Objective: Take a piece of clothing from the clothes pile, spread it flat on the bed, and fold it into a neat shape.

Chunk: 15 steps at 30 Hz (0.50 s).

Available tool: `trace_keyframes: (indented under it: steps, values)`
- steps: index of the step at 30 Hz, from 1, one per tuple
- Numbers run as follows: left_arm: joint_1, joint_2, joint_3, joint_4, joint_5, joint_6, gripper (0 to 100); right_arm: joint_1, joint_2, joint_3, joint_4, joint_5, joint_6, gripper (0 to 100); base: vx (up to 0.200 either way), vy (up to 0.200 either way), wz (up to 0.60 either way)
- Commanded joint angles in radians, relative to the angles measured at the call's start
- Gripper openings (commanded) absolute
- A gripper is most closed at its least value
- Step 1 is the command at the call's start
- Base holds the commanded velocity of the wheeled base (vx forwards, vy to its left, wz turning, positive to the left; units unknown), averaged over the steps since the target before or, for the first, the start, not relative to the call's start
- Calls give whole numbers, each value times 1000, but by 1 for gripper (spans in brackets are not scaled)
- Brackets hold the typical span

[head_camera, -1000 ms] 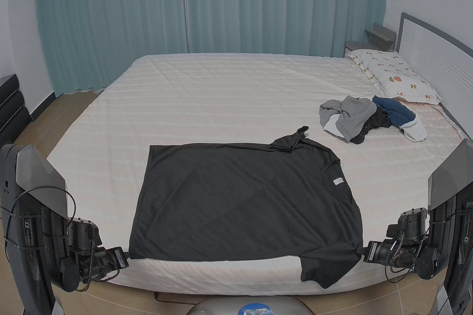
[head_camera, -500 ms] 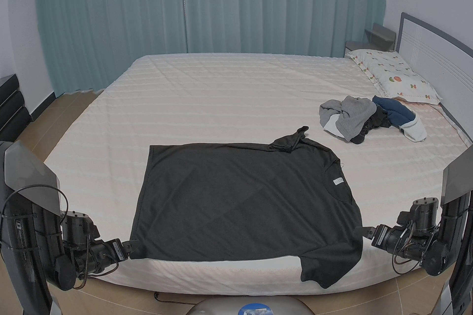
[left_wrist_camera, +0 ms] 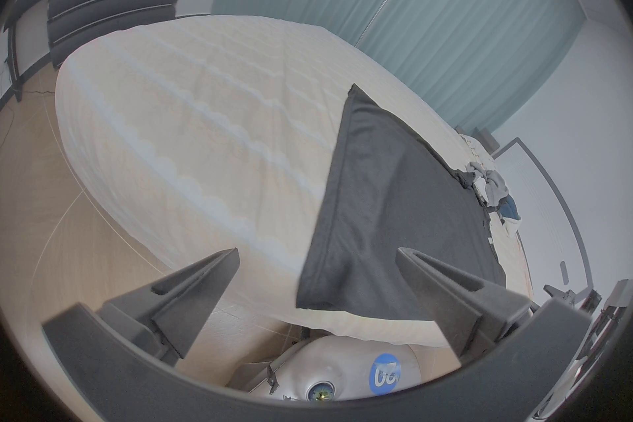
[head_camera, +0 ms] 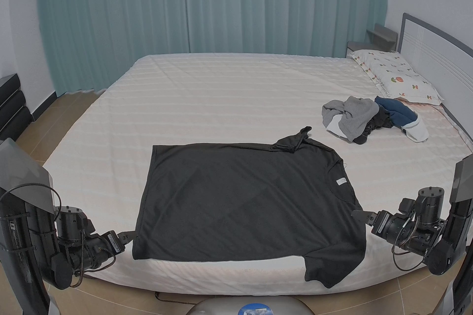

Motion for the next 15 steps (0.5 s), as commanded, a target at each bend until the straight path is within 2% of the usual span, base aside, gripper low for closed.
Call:
trace_keyframes:
  steps: [1,6,12,15]
  values:
    - [-2,1,4,-13,1,-3,100,25,6,-49,11,0,-1,100,0,0,0]
    - [-6,4,1,-25,2,-45,100,41,48,-107,14,0,0,100,0,0,0]
    - [-19,4,-2,-41,-10,-75,100,38,127,-251,36,-3,-1,100,200,0,0]
    - [-43,4,-10,-41,-15,-109,100,44,150,-400,171,-3,0,100,200,0,0]
